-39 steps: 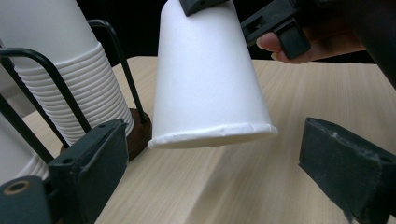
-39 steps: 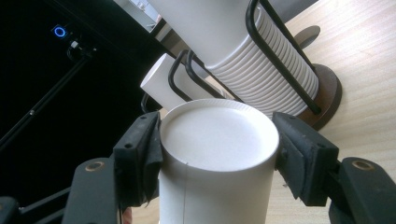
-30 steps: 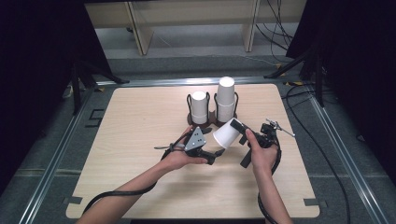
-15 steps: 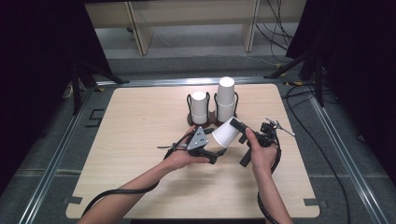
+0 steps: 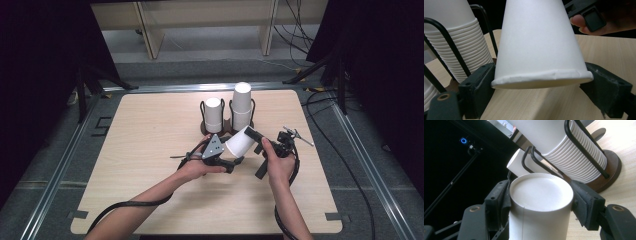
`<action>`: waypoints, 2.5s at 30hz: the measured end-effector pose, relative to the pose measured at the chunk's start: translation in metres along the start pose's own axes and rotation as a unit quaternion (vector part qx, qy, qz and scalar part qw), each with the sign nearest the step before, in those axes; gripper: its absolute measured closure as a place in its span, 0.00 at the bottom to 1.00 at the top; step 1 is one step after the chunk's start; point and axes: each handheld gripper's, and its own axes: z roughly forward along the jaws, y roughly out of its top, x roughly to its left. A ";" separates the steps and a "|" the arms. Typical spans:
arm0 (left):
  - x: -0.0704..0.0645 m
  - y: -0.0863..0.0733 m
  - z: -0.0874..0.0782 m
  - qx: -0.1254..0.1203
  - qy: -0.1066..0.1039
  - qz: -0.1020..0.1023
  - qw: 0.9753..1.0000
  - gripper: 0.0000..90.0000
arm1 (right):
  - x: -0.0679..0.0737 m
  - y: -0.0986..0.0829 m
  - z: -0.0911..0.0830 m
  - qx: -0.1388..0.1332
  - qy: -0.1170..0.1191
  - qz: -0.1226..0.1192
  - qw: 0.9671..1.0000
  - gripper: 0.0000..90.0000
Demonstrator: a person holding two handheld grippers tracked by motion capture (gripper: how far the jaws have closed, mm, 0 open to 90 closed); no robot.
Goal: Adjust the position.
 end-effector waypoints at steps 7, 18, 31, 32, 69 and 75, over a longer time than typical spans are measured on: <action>0.000 0.000 -0.002 0.001 0.001 0.004 1.000 0.18 | -0.001 0.000 0.000 -0.001 0.004 0.002 1.000 0.40; 0.001 0.002 -0.005 -0.003 0.005 0.017 1.000 0.26 | -0.001 0.001 0.000 -0.006 0.020 -0.009 1.000 0.38; 0.001 0.001 -0.009 -0.008 0.008 0.023 1.000 0.31 | 0.002 0.002 -0.001 -0.003 0.024 -0.013 1.000 0.35; 0.002 0.001 -0.009 -0.008 0.008 0.022 1.000 0.31 | 0.004 0.001 -0.001 -0.006 0.020 -0.004 1.000 0.34; 0.020 -0.001 -0.049 0.022 -0.003 0.034 0.999 0.34 | 0.006 0.007 -0.012 -0.043 -0.018 -0.171 0.984 0.30; 0.026 0.005 -0.062 0.049 -0.015 0.058 0.997 0.34 | -0.004 -0.001 -0.015 -0.021 -0.037 -0.214 0.976 0.31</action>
